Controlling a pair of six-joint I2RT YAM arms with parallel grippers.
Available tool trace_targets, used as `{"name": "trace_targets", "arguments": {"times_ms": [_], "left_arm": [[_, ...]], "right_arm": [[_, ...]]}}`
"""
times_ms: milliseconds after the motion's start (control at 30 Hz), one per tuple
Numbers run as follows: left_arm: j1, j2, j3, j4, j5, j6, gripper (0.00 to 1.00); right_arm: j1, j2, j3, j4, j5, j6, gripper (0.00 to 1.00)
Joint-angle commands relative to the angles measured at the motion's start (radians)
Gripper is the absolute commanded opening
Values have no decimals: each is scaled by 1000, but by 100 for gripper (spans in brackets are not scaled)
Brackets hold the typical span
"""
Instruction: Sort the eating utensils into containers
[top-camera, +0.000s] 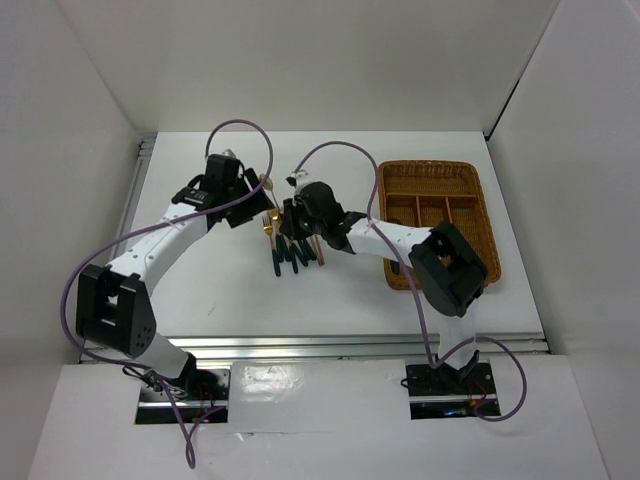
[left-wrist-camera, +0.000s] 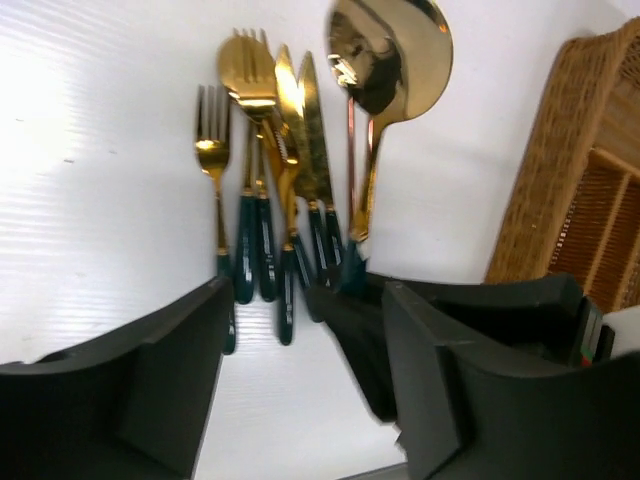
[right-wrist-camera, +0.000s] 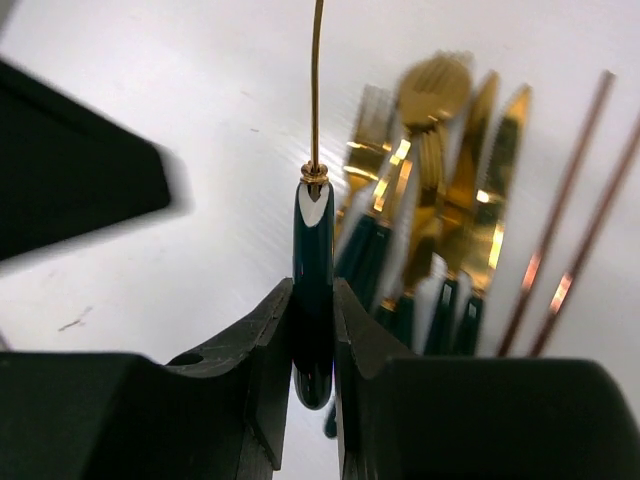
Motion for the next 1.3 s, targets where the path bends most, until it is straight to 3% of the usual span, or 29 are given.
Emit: {"name": "trace_targets", "arguments": {"times_ms": [0, 233, 400, 567, 667, 900, 1167, 1233, 1267], "left_arm": [[12, -95, 68, -48, -119, 38, 79], [115, -161, 58, -71, -139, 93, 92], [155, -126, 47, -62, -105, 136, 94], [177, -65, 67, -42, -59, 175, 95], [177, -25, 85, -42, -29, 196, 95], [198, 29, 85, -42, -4, 215, 95], [207, 58, 76, -33, 27, 215, 95], [207, 69, 76, -33, 36, 215, 95], [207, 69, 76, -33, 36, 215, 95]], "right_arm": [[-9, -86, 7, -65, 140, 13, 0], [-98, -382, -196, -212, 266, 42, 0], [-195, -578, -335, -349, 361, 63, 0], [-316, -692, -435, -381, 328, 48, 3], [-348, -666, -426, -423, 317, 25, 4], [-368, -530, -377, -595, 467, 34, 4], [-390, -477, -346, -616, 495, 43, 4], [-390, -477, -346, -592, 472, 19, 8], [-390, -477, -346, -592, 447, 8, 18]]}}
